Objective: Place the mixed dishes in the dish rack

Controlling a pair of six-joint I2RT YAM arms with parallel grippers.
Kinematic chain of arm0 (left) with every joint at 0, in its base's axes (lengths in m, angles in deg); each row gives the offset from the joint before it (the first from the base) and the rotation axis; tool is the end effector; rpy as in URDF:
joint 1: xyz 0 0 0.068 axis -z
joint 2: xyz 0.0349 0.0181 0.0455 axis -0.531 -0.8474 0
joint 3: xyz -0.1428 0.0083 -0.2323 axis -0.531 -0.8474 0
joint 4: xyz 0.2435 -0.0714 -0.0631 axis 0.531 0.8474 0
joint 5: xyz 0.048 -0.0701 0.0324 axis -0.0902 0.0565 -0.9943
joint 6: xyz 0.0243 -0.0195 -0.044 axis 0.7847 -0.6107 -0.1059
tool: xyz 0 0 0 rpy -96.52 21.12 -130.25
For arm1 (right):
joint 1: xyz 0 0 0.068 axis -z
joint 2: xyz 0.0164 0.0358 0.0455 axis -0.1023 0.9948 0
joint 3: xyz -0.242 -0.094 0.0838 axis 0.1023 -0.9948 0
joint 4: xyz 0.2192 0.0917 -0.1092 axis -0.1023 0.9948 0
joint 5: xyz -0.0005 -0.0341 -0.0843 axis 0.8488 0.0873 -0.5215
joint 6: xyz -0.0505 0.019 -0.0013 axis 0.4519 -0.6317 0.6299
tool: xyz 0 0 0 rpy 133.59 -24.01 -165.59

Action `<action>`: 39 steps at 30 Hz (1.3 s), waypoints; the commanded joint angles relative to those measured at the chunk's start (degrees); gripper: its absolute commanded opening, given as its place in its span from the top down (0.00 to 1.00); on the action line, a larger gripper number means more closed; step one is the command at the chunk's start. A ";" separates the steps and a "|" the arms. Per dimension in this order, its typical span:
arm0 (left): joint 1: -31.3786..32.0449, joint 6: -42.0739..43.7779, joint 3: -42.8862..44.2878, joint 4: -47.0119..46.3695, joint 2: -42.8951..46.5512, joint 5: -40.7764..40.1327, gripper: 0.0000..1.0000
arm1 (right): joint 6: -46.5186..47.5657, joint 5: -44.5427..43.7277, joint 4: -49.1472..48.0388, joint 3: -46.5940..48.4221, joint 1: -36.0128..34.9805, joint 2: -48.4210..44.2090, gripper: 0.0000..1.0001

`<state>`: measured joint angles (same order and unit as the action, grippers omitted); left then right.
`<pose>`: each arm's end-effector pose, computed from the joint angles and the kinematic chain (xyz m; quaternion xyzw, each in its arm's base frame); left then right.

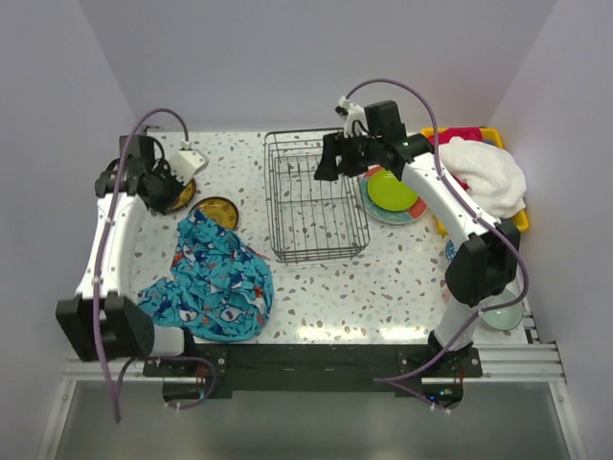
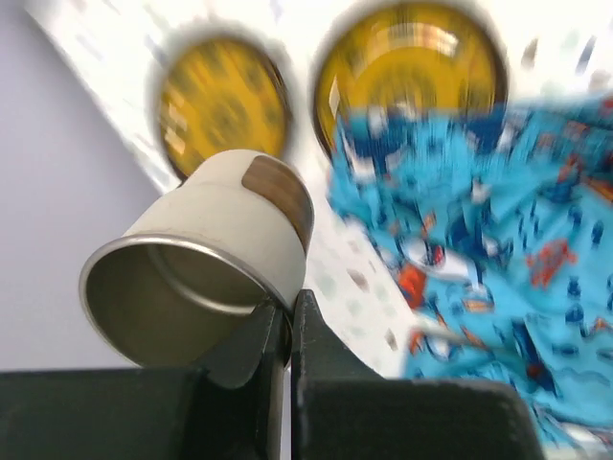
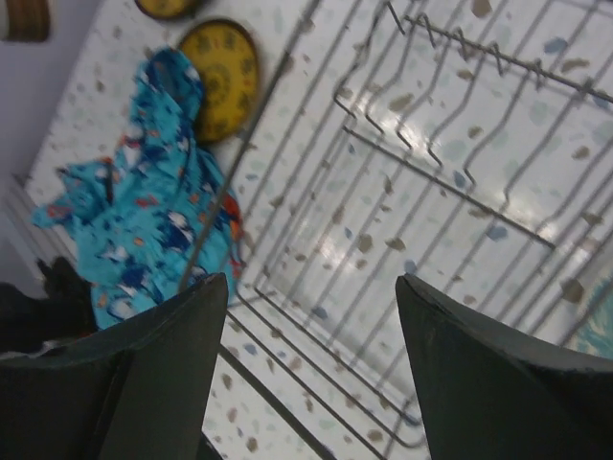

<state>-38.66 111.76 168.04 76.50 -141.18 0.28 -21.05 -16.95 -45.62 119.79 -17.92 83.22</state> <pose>0.2787 0.0283 0.3367 0.3179 0.9000 0.0790 0.2877 0.3631 0.1770 0.3527 -0.1961 0.8643 0.3135 0.3408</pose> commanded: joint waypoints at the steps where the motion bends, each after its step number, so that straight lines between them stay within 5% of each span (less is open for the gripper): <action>1: 10.70 6.20 -8.51 -19.50 14.84 -2.63 1.00 | -13.51 14.90 -8.96 4.56 1.63 3.64 0.24; 9: 28.99 27.88 -39.72 -72.20 23.74 -16.43 1.00 | -46.19 30.51 -37.97 1.83 4.81 9.00 0.22; 21: 38.75 49.09 -47.12 -117.33 -0.33 -24.43 1.00 | -54.05 26.21 -32.72 2.97 3.31 13.13 0.17; 39: 48.16 49.11 -40.18 -120.00 -12.03 -26.02 1.00 | -58.36 23.92 -33.50 9.21 -0.29 19.20 0.17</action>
<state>8.68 160.34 124.46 -36.96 -152.04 -25.58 -77.17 6.66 -78.23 126.11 -16.94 102.26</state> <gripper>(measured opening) 0.051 0.831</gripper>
